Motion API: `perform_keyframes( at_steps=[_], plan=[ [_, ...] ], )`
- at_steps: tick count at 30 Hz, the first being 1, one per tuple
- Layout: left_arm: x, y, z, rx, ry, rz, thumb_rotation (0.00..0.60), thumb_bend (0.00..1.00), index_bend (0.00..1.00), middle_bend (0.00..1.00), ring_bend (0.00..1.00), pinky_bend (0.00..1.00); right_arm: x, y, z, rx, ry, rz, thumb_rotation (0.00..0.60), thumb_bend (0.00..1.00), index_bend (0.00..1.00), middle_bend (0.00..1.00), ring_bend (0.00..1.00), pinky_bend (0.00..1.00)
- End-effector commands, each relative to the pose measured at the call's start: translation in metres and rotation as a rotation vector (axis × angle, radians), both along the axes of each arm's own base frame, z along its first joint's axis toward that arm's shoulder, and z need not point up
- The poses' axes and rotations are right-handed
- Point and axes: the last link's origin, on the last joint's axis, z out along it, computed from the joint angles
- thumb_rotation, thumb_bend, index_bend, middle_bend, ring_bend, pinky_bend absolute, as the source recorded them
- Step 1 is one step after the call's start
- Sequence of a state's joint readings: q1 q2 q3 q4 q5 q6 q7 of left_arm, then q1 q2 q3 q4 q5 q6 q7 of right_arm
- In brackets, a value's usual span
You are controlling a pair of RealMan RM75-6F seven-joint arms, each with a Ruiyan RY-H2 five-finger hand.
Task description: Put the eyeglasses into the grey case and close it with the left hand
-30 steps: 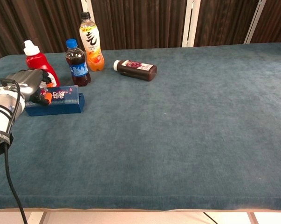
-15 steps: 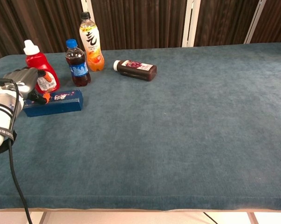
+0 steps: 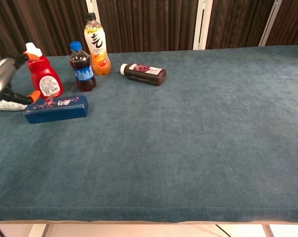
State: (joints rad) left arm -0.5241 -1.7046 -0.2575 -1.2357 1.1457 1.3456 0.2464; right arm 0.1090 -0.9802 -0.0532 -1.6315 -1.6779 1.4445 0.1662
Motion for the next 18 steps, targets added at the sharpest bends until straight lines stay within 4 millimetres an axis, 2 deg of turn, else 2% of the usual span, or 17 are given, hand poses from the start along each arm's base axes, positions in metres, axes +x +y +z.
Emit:
perform_keyframes(
  at_steps=[1,2,5,8,13,18],
  plan=[
    [-0.041,-0.087,0.05,-0.103,-0.065,-0.078,0.6,0.36,0.07,0.02,0.0,0.02,0.001,0.001,-0.006,0.008,0.019,0.0,0.6,0.25,0.0,0.0,0.0,0.0],
    [-0.052,-0.106,0.062,-0.138,-0.047,-0.062,0.6,0.36,0.05,0.01,0.0,0.01,0.002,0.001,-0.009,0.012,0.029,0.002,0.6,0.25,0.0,0.0,0.0,0.0],
    [-0.068,-0.142,0.087,-0.172,-0.003,-0.043,0.6,0.36,0.0,0.0,0.0,0.0,0.004,0.002,-0.017,0.022,0.048,0.005,0.6,0.25,0.0,0.0,0.0,0.0],
    [-0.077,-0.162,0.1,-0.139,-0.008,-0.067,0.6,0.33,0.0,0.0,0.0,0.0,0.006,0.001,-0.024,0.034,0.061,0.012,0.6,0.25,0.0,0.0,0.0,0.0],
    [-0.082,-0.168,0.108,-0.137,0.017,-0.093,0.6,0.32,0.0,0.0,0.0,0.0,0.008,0.001,-0.031,0.041,0.082,0.013,0.6,0.25,0.0,0.0,0.0,0.0],
    [-0.081,-0.171,0.105,-0.15,0.031,-0.104,0.6,0.31,0.0,0.0,0.0,0.0,0.009,0.003,-0.032,0.041,0.088,0.019,0.6,0.25,0.0,0.0,0.0,0.0]
  ],
)
